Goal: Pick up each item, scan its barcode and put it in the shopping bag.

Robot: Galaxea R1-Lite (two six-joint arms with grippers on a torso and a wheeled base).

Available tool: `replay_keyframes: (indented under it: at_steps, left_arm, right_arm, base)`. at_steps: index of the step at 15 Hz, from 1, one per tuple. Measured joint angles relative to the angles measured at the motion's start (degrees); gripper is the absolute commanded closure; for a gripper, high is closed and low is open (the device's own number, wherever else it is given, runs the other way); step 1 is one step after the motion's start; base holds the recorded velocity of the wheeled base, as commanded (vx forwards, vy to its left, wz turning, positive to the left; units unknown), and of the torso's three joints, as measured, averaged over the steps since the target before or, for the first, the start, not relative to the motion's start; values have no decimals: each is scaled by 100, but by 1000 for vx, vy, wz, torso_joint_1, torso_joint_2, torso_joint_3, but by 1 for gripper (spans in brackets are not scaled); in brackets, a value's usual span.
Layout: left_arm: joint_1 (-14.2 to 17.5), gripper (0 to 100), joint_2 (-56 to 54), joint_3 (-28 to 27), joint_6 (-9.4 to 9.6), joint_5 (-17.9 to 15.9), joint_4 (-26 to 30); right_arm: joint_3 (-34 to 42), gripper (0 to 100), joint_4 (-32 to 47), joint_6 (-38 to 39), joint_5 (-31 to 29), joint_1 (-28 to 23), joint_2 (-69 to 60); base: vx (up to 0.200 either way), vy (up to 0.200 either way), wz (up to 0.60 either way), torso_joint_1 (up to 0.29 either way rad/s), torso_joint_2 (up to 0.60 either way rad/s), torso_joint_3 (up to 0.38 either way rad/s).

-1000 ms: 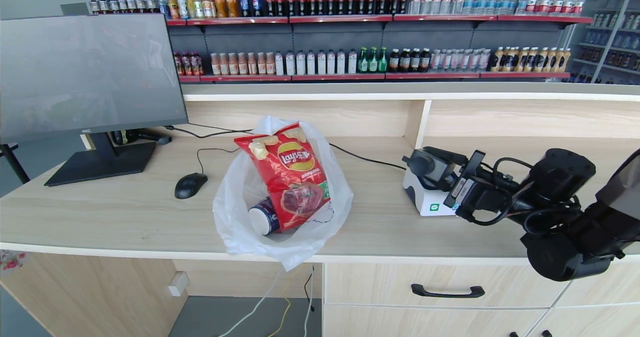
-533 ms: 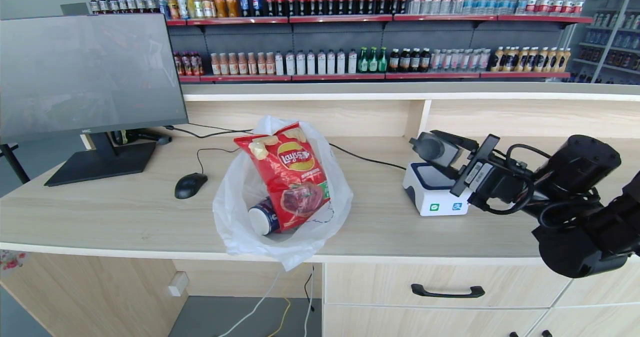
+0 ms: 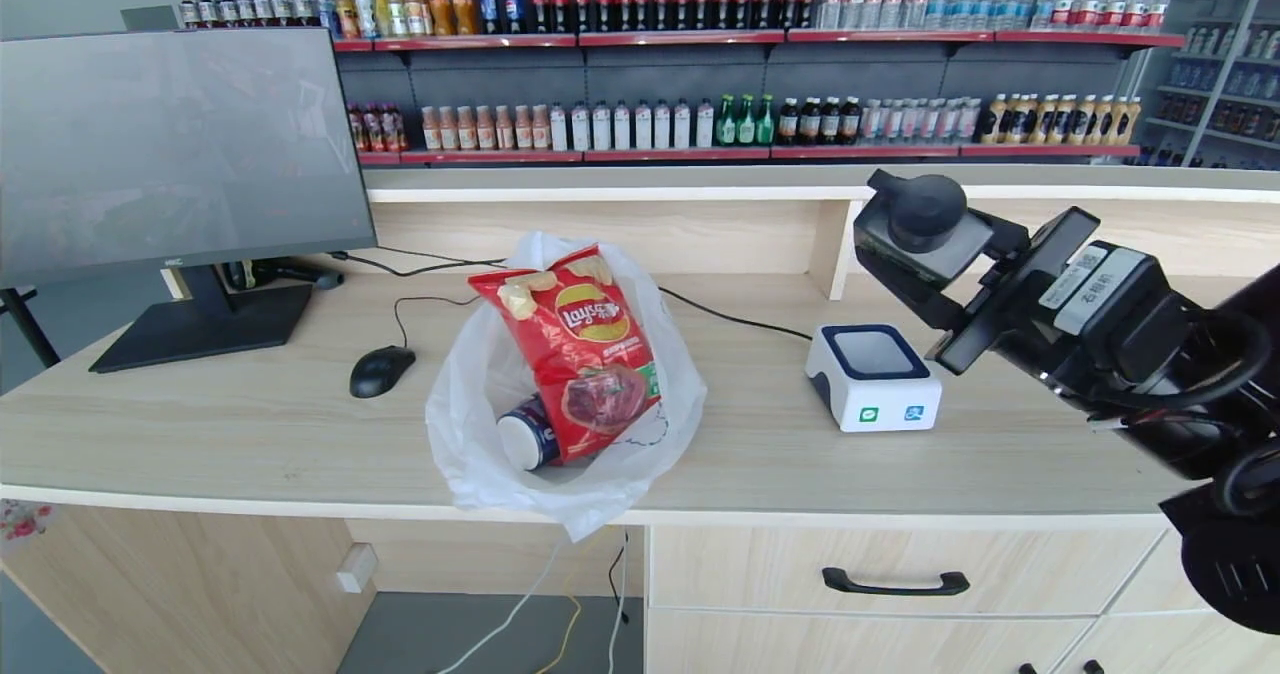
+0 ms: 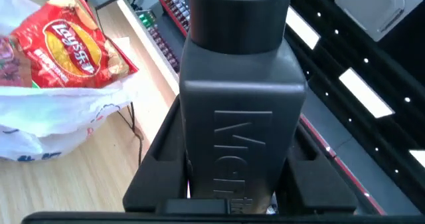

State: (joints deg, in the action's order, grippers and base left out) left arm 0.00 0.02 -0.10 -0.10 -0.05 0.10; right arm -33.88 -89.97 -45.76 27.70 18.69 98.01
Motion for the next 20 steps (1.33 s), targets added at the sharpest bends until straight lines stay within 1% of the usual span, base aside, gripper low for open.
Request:
replay_keyframes:
  at_steps: [2,3,4,5,6,7,13,18,20]
  left_arm:
    - [0,0,0,0,2,2,0]
    - [0,0,0,0,-1,2,0]
    - [0,0,0,0,-4,2,0]
    - [0,0,0,0,-17,5,0]
    - [0,0,0,0,-26,5,0]
    - [0,0,0,0,-22,2,0]
    - [5,0,0,0,-50,5,9]
    - [7,0,0,0,-33,5,-2]
    - [10,0,0,0,-28,5,6]
  right_arm:
    - [207,100,5,1125,-1147,567,-361]
    - [347,100,0,1701,-1621,774,-535]
    - [524,100,0,2413,-1969,896,-680]
    - [718,100,5,3061,-2277,920,-785]
    - [886,100,5,3591,-2514,912,-830]
    - [1012,100,11,3841,-2644,884,-824]
    - [1106,100,5,3934,-2688,936,-457]
    - [1296,100,6,4027,-2670,948,-449]
    - [1258,100,-6,4013,-2620,1000,-468]
  base:
    - [0,0,0,0,0,0]
    - [0,0,0,0,0,0]
    - [0,0,0,0,0,0]
    - [0,200,0,2,2,7]
    - [0,200,0,2,2,-2]
    - [0,200,0,-2,2,2]
    - [0,200,0,3,2,6]
    - [0,0,0,0,0,0]
    - [200,0,0,0,2,0]
